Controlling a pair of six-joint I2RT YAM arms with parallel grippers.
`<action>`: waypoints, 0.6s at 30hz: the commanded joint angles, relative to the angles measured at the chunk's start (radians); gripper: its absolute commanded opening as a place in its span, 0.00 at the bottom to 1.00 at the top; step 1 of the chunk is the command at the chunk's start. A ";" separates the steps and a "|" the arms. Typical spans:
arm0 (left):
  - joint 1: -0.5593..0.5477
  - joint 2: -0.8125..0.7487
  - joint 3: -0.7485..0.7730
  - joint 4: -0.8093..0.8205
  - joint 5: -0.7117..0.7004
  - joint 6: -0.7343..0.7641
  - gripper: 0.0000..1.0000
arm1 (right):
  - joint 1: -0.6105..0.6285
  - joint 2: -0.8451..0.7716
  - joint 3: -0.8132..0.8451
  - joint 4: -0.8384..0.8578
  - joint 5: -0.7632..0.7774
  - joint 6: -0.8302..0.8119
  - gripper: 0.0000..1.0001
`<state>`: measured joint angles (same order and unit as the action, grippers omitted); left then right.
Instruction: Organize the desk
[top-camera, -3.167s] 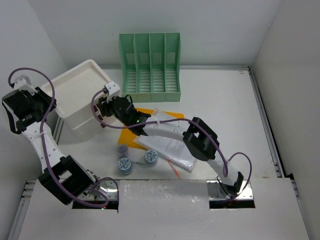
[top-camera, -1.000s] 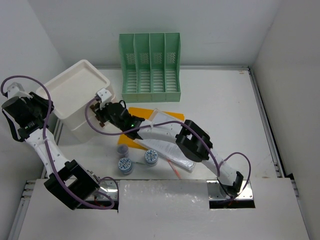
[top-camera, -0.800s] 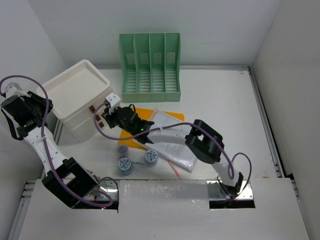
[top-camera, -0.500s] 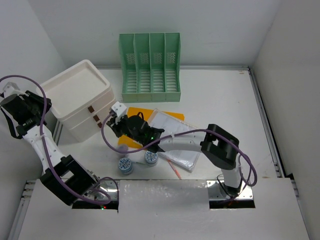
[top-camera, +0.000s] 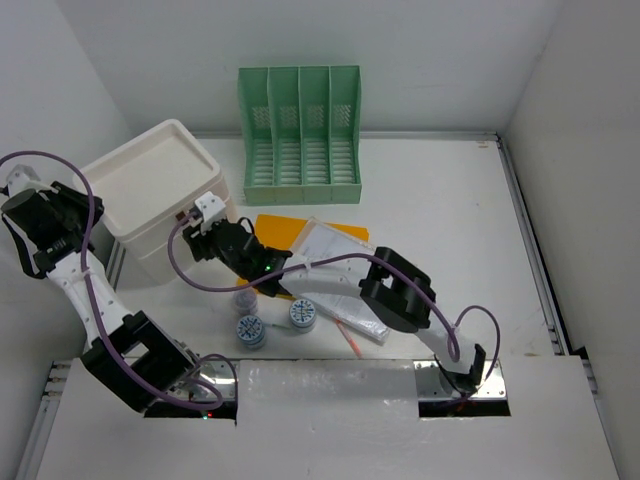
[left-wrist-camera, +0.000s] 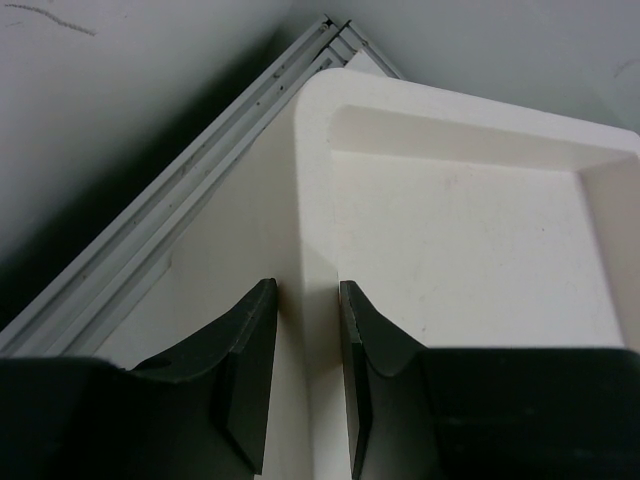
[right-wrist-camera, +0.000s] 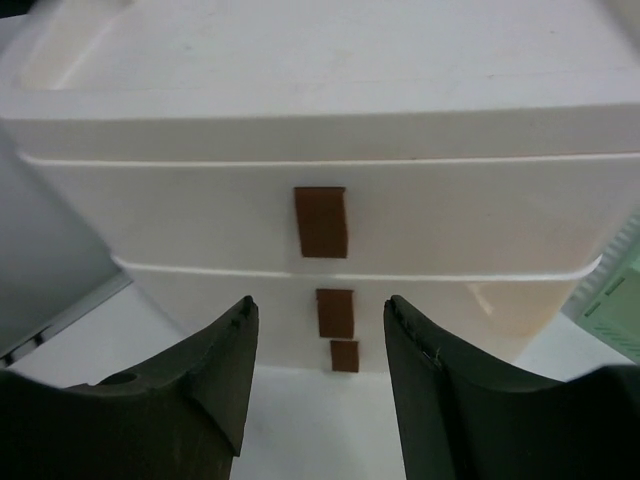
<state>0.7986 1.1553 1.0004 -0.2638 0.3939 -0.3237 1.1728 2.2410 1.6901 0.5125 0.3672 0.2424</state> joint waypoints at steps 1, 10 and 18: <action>-0.006 -0.040 -0.029 -0.080 0.095 -0.023 0.00 | -0.004 0.037 0.100 0.011 0.095 0.005 0.51; -0.006 -0.060 -0.057 -0.084 0.112 -0.014 0.00 | -0.004 0.123 0.224 0.024 0.075 -0.032 0.48; -0.006 -0.059 -0.059 -0.083 0.118 -0.012 0.00 | -0.016 0.167 0.301 -0.017 0.082 0.015 0.41</action>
<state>0.7986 1.1164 0.9672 -0.2569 0.3992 -0.3214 1.1675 2.3913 1.9411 0.4828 0.4431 0.2287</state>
